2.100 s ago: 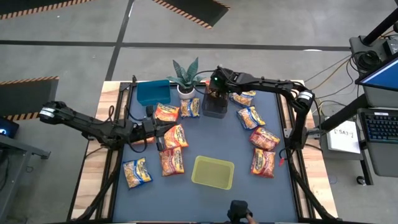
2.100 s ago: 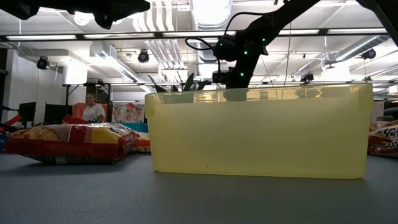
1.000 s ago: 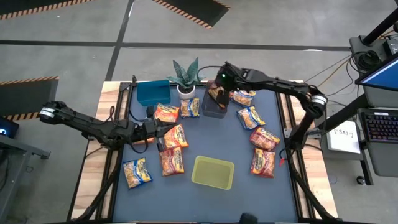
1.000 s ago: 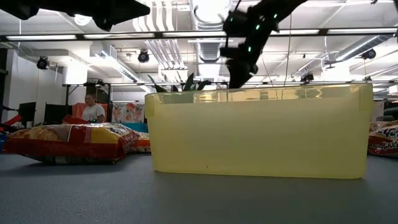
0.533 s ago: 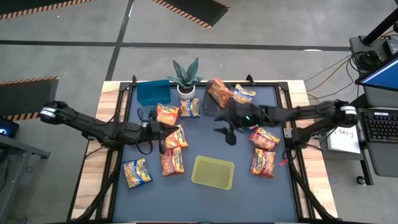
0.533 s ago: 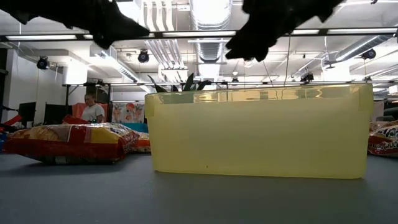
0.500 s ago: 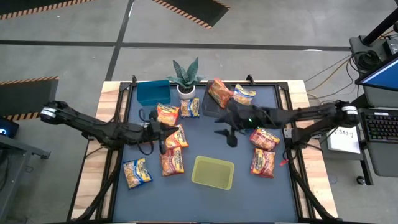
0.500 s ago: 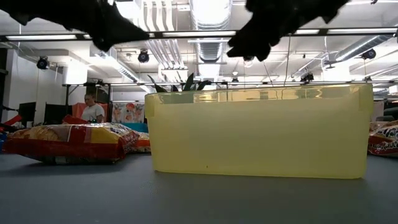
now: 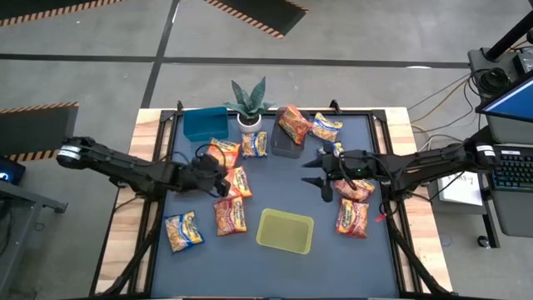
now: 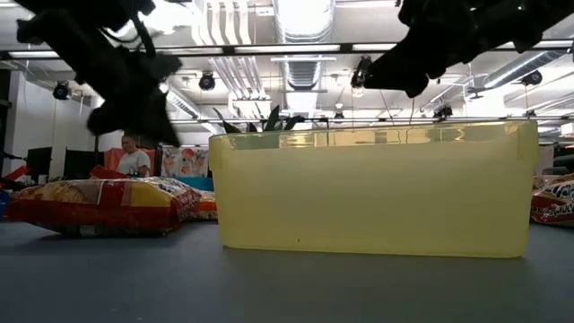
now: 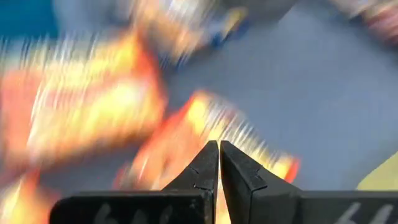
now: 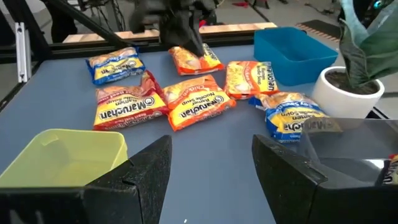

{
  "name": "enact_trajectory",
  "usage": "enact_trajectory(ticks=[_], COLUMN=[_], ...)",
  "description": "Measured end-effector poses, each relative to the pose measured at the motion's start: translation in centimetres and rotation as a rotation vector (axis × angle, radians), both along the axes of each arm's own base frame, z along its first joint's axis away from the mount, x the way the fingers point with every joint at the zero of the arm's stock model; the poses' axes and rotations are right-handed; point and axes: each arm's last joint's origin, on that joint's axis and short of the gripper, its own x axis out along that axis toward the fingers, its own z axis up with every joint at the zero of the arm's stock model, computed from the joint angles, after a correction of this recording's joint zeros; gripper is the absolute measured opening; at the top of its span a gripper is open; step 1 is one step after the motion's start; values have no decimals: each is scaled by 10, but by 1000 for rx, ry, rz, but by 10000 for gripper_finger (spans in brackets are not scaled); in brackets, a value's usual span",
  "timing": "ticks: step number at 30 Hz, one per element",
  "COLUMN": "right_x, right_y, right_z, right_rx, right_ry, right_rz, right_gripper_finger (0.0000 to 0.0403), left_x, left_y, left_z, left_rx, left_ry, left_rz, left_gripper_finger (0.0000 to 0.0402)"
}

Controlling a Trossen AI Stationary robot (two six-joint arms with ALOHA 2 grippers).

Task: Sort Maruchan noodles
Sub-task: Put the orange bag into the black bin

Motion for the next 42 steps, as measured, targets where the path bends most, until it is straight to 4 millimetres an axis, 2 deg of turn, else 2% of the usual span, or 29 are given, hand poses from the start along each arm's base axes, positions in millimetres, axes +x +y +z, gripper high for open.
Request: enact_trajectory(ticks=[4, 8, 14, 21, 25, 29, 33, 42], right_x=[-7, -11, -13, -13, -13, -13, -13, -13], right_y=[-1, -1, -2, -2, -2, -2, -2, -2], right_z=[0, 3, 10, 7, 7, 7, 7, 7], right_rx=[-36, -92, -118, -136, -137, -139, -139, -141], right_ry=[-13, -26, -52, -33, -33, -33, -34, -33], right_rz=[-15, -20, -21, -15, -15, -14, -14, -14], right_gripper_finger=[210, 210, 210, 210, 210, 210, 210, 210], left_x=[-8, -9, -1, 3, 5, 9, 13, 16], left_y=[-2, -5, -4, -4, -3, -2, 0, 3], left_z=[-2, -3, -11, -25, -29, -32, -37, -56], left_rx=[-209, -223, -264, -269, -221, -152, -113, -34], left_ry=[315, 489, 575, 641, 654, 648, 662, 743], left_rz=[63, 131, 159, 211, 229, 244, 247, 278], left_gripper_finger=[0, 1, 37, 136, 192, 232, 244, 227])
